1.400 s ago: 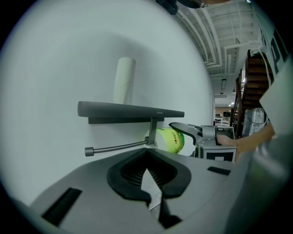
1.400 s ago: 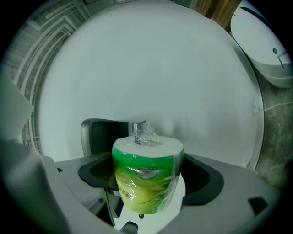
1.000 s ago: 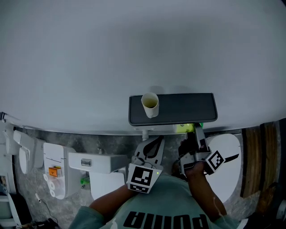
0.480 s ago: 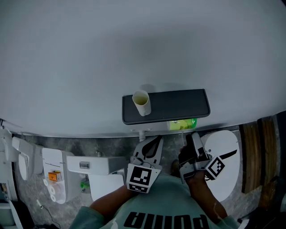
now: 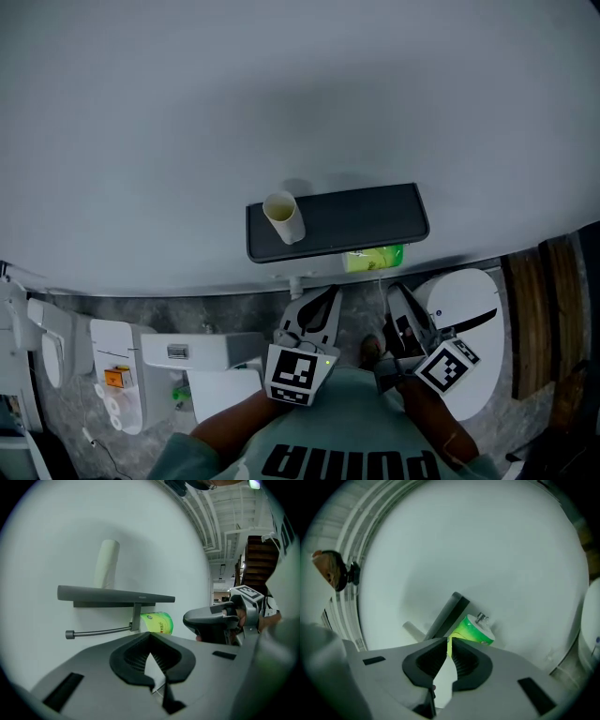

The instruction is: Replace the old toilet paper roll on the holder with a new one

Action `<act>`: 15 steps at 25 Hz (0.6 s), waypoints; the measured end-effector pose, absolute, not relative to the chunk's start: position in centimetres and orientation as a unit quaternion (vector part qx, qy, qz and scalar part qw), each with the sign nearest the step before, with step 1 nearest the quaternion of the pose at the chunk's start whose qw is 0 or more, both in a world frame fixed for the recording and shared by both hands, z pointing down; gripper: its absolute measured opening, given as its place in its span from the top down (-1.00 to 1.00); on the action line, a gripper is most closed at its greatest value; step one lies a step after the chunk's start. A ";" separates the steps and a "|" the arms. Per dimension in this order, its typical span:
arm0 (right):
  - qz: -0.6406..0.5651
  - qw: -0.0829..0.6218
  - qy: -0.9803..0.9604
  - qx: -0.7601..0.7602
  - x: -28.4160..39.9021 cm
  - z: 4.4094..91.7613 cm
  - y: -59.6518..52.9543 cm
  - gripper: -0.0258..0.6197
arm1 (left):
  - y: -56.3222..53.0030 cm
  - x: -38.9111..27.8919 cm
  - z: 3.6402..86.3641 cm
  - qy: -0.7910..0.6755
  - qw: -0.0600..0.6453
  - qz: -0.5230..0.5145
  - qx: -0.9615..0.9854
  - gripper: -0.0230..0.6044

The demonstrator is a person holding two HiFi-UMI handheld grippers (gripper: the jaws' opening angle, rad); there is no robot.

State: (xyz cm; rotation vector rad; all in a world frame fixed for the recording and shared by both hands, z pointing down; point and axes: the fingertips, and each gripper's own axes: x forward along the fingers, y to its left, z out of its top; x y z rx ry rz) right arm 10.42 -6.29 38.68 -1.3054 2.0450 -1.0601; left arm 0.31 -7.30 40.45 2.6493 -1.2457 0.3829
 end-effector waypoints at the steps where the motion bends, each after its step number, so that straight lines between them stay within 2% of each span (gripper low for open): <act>1: -0.373 0.228 0.760 -0.481 10.3 38.4 -6.2 0.82 | -7.3 0.4 40.4 -0.421 0.095 0.129 0.893 0.92; 4: -0.329 0.178 0.787 -0.491 10.1 37.8 -6.3 0.88 | -7.4 0.6 40.4 -0.424 0.095 0.130 0.891 0.91; 11: -0.200 0.021 0.832 -0.517 9.9 36.9 -6.4 0.88 | -7.5 1.2 39.5 -0.442 0.096 0.119 0.884 0.92; 15: -0.155 -0.024 0.848 -0.506 10.0 36.5 -6.5 0.88 | -7.5 1.8 38.9 -0.460 0.090 0.118 0.875 0.92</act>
